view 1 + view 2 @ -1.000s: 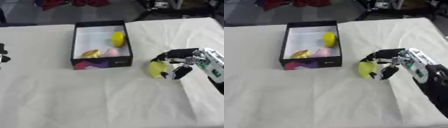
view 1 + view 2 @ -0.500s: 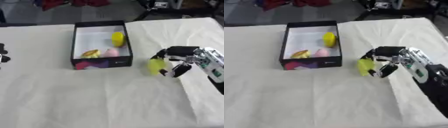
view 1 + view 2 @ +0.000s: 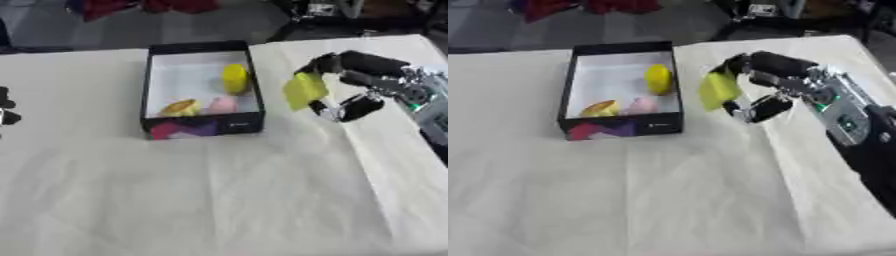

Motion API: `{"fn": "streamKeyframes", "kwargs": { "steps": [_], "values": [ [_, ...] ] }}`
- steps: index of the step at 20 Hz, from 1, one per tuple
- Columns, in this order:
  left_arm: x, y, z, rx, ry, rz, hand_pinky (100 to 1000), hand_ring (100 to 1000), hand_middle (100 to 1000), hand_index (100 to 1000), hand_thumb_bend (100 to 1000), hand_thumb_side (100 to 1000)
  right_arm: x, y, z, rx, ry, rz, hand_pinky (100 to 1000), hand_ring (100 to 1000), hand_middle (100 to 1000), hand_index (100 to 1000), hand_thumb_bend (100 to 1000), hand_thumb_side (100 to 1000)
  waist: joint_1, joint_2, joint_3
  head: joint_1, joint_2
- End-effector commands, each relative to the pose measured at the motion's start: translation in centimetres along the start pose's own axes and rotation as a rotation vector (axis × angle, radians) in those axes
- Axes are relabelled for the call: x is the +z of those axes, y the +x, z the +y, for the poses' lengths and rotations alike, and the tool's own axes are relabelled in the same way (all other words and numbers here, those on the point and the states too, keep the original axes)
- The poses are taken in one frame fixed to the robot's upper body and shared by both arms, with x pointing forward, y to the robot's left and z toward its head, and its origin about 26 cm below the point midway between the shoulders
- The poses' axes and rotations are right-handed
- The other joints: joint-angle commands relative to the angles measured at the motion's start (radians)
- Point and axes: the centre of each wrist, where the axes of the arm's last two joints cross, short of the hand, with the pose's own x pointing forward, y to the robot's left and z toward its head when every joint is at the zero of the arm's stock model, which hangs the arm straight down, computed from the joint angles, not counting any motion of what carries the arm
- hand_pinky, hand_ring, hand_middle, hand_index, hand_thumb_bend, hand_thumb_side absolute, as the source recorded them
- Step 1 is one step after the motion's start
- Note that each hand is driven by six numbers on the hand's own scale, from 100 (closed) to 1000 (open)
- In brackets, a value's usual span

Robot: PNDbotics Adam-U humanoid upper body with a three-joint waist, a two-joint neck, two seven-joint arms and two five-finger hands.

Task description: Pick up objects on the table and place them in the box.

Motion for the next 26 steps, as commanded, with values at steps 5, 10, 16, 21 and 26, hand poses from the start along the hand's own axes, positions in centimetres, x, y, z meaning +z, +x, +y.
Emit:
{"fn": "streamKeyframes", "kwargs": {
  "steps": [5,10,16,21,26],
  "values": [
    [-0.5,0.9,-0.3,0.01,-0.025,-0.041,629,527,548,731,353,779,-3.9,-0.9,-2.9,-0.065,-0.006,-0.015,830,641,270,722,100,200,0.008,-0.012,0.026,-0.04,-0.002],
    [-0.7,1.3,-1.0,0.029,-0.048,-0.058,629,528,549,731,352,779,-7.2,-1.4,-1.7,-0.075,0.041,-0.006,833,678,413,821,100,201,0.01,-0.006,0.053,-0.076,-0.002],
    [-0.8,1.5,-1.2,0.037,-0.057,-0.067,629,528,549,731,352,779,-9.0,-1.9,1.5,-0.089,0.093,0.058,840,740,610,896,100,207,0.011,-0.003,0.062,-0.096,-0.002],
    [-0.8,1.5,-1.2,0.038,-0.055,-0.066,629,529,549,730,352,779,-9.0,-2.3,2.8,0.006,0.082,0.151,869,833,842,930,100,661,0.011,-0.002,0.06,-0.097,-0.002],
    [-0.8,1.4,-1.2,0.036,-0.056,-0.064,629,529,549,730,353,778,-9.0,-1.9,2.3,0.095,0.009,0.152,890,875,917,950,100,728,0.01,-0.003,0.055,-0.091,-0.002]
  ]
}}
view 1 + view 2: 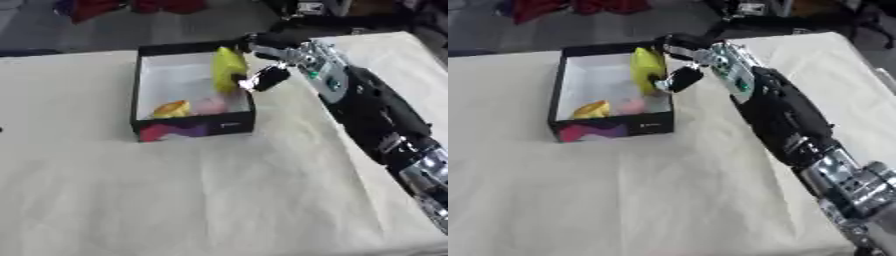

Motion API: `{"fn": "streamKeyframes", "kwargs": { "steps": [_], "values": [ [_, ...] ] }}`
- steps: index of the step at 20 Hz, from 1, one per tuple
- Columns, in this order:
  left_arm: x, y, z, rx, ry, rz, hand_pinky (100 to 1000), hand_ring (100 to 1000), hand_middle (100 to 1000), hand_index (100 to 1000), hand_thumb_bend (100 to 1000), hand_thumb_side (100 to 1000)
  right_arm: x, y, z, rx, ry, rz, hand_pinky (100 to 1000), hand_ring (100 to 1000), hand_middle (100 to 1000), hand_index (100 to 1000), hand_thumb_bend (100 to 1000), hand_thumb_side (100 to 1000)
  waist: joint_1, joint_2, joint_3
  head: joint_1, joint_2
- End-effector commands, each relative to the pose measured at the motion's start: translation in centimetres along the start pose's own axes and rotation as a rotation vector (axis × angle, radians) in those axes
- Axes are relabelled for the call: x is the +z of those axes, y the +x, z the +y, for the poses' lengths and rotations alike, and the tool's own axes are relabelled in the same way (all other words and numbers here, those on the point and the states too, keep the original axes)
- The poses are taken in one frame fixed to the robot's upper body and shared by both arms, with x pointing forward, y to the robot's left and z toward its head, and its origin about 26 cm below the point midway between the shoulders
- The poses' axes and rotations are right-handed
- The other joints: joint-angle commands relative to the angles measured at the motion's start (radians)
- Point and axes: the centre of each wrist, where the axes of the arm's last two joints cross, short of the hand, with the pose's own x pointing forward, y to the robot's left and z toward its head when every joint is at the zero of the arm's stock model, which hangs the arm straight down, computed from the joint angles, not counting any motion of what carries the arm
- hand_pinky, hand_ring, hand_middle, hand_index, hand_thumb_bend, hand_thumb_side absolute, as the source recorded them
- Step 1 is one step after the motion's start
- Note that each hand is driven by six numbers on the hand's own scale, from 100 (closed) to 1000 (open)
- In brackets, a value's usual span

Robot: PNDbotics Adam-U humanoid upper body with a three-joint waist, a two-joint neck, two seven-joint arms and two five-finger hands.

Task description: Pick up objects on the table and place them in the box.

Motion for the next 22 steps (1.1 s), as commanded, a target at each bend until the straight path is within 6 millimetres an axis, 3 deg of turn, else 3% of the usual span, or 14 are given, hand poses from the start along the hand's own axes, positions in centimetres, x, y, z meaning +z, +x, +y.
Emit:
{"fn": "streamKeyframes", "kwargs": {
  "steps": [1,7,8,9,10,22],
  "values": [
    [-0.41,0.75,0.43,-0.006,0.005,-0.031,629,529,549,730,353,778,0.34,0.14,-1.77,0.062,-0.051,-0.011,896,882,930,957,100,752,0.009,-0.004,-0.003,0.005,-0.002],
    [-0.28,0.6,0.57,-0.01,0.005,-0.024,629,529,549,730,353,779,1.01,0.01,-2.09,0.064,0.008,-0.019,937,932,978,980,100,869,0.008,-0.008,-0.011,0.01,-0.002],
    [-0.26,0.58,0.58,-0.011,0.005,-0.024,629,529,549,730,353,779,1.06,0.0,-2.09,0.067,0.021,-0.02,942,938,986,987,100,825,0.009,-0.009,-0.013,0.009,-0.002],
    [-0.25,0.57,0.58,-0.012,0.004,-0.023,629,529,549,730,353,779,1.08,0.04,-2.11,0.075,0.035,-0.023,954,951,1000,1000,100,487,0.009,-0.009,-0.014,0.008,-0.002],
    [-0.25,0.57,0.57,-0.012,0.003,-0.023,629,529,549,730,353,779,1.08,0.1,-2.04,0.088,0.059,-0.029,957,954,1000,1000,100,244,0.01,-0.008,-0.014,0.006,-0.002],
    [-0.3,0.63,0.58,-0.01,0.007,-0.026,629,530,550,730,353,779,0.96,0.24,-1.63,0.108,0.14,-0.067,970,968,1000,1000,100,252,0.009,-0.007,-0.011,0.001,-0.002]
  ]
}}
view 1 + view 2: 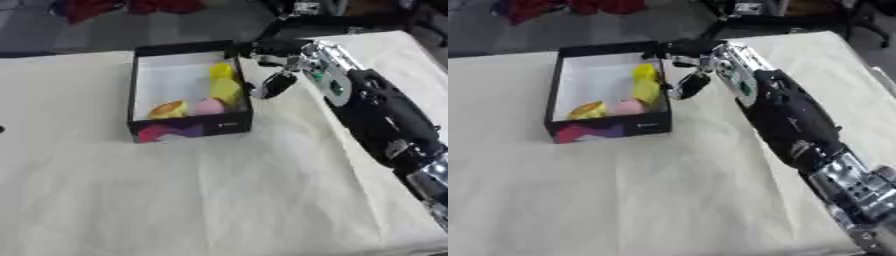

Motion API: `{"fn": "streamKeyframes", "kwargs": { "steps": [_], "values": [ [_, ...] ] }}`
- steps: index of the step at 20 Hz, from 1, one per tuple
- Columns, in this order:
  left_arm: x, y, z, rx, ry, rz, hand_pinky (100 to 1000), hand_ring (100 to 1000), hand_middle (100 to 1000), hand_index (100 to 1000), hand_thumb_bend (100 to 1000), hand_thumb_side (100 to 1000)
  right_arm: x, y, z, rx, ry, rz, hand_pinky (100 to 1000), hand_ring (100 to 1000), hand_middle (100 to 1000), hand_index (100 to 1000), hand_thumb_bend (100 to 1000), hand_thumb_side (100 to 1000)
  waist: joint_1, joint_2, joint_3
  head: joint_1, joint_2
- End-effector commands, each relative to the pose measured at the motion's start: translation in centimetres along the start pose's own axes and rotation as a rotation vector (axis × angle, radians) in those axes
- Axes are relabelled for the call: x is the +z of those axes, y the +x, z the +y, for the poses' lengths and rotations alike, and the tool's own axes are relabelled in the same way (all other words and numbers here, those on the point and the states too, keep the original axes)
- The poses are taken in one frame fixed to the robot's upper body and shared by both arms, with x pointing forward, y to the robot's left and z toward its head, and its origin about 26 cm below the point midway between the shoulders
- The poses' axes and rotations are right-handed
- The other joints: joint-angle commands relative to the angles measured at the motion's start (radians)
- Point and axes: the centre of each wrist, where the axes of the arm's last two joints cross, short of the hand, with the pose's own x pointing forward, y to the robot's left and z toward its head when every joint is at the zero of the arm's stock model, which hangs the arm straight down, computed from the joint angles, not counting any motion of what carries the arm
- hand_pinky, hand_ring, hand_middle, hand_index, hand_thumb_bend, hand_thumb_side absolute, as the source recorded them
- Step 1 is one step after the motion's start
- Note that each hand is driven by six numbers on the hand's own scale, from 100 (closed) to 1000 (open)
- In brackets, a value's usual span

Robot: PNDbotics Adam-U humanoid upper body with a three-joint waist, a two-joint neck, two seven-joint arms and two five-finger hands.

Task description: Pick up objects on the table and place them in the box.

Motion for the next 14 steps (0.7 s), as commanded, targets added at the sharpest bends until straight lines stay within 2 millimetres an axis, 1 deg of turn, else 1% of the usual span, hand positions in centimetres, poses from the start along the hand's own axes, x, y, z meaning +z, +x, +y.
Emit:
{"fn": "streamKeyframes", "kwargs": {
  "steps": [1,5,8,11,13,14],
  "values": [
    [-0.3,0.7,0.6,-0.01,0.007,-0.028,629,530,550,730,353,778,0.6,-0.1,-1.7,0.042,-0.023,-0.008,970,968,1000,1000,100,250,0.008,-0.007,0.002,-0.004,-0.002],
    [-0.3,0.6,0.6,-0.011,0.009,-0.025,628,531,550,730,353,778,0.9,0.2,-2.2,0.048,-0.049,-0.031,970,967,1000,1000,100,244,0.006,-0.007,0.0,0.0,-0.002],
    [-0.2,0.5,0.7,-0.015,0.007,-0.019,628,531,550,730,352,779,1.7,0.5,-3.2,0.061,-0.114,-0.069,967,958,991,1000,100,223,0.003,-0.009,-0.011,0.012,-0.002],
    [0.0,0.3,1.0,-0.024,0.01,-0.011,628,531,550,730,352,779,3.3,0.7,-4.4,0.087,-0.208,-0.115,965,955,979,1000,100,211,-0.003,-0.013,-0.025,0.029,-0.002],
    [0.1,0.1,1.2,-0.031,0.015,-0.005,629,531,550,730,352,779,4.8,0.6,-5.2,0.105,-0.274,-0.141,963,950,968,1000,100,189,-0.007,-0.017,-0.035,0.043,-0.002],
    [0.2,0.1,1.3,-0.034,0.018,-0.002,628,532,550,730,352,779,5.7,0.4,-5.3,0.11,-0.303,-0.147,951,931,942,1000,100,151,-0.01,-0.019,-0.04,0.05,-0.002]
  ]
}}
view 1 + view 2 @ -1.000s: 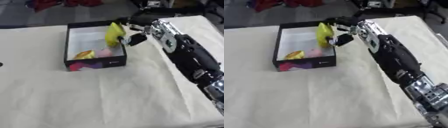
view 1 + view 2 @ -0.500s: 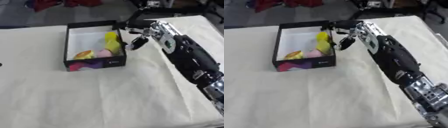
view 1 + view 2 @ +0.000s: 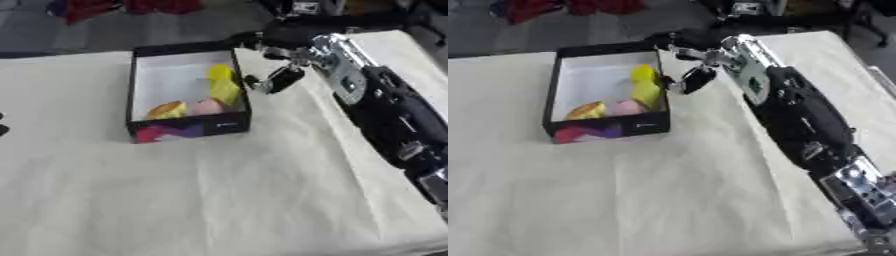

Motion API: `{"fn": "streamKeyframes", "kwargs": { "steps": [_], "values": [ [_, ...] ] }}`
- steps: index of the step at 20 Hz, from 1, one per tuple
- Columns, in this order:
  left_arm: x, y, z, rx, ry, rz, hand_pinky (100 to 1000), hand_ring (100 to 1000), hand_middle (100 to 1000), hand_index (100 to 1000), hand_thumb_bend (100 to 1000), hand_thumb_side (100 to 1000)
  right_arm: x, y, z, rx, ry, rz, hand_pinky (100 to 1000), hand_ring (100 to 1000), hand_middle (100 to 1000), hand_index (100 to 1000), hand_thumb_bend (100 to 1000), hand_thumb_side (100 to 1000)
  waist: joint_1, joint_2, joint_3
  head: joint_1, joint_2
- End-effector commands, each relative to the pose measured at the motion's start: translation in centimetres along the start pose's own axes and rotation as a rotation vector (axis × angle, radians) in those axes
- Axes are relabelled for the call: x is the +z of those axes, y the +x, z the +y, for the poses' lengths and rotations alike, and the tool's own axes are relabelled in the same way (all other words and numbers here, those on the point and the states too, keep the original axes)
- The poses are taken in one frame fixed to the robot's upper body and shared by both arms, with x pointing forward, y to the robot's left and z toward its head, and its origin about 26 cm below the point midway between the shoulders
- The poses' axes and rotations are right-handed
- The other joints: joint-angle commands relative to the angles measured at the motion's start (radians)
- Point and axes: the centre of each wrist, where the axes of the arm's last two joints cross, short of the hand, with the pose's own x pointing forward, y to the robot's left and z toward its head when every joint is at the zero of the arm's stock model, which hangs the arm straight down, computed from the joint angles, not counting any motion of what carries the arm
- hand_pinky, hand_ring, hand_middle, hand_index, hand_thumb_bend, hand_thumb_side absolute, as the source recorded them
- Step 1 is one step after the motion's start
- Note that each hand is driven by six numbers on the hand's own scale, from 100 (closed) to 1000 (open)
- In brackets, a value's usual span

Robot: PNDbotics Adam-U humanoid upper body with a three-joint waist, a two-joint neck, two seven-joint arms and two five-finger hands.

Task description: Pick up objects on the table and place them in the box.

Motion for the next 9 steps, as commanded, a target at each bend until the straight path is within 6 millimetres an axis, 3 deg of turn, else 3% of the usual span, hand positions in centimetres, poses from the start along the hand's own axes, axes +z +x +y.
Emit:
{"fn": "streamKeyframes", "kwargs": {
  "steps": [1,3,9],
  "values": [
    [-0.2,0.4,1.3,-0.033,0.018,-0.016,628,532,550,730,352,779,3.0,-0.4,-3.2,0.062,-0.125,-0.017,950,930,941,1000,100,148,-0.012,-0.019,-0.009,0.024,-0.002],
    [0.0,0.3,1.5,-0.041,0.023,-0.01,628,532,550,730,352,779,5.0,-0.6,-3.6,0.057,-0.193,-0.007,942,911,916,1000,100,100,-0.017,-0.022,-0.021,0.043,-0.002],
    [0.3,-0.1,2.1,-0.055,0.047,0.006,628,532,551,729,351,780,9.6,0.3,-3.3,-0.029,-0.434,0.057,906,860,837,958,100,122,-0.026,-0.021,-0.064,0.105,-0.002]
  ]
}}
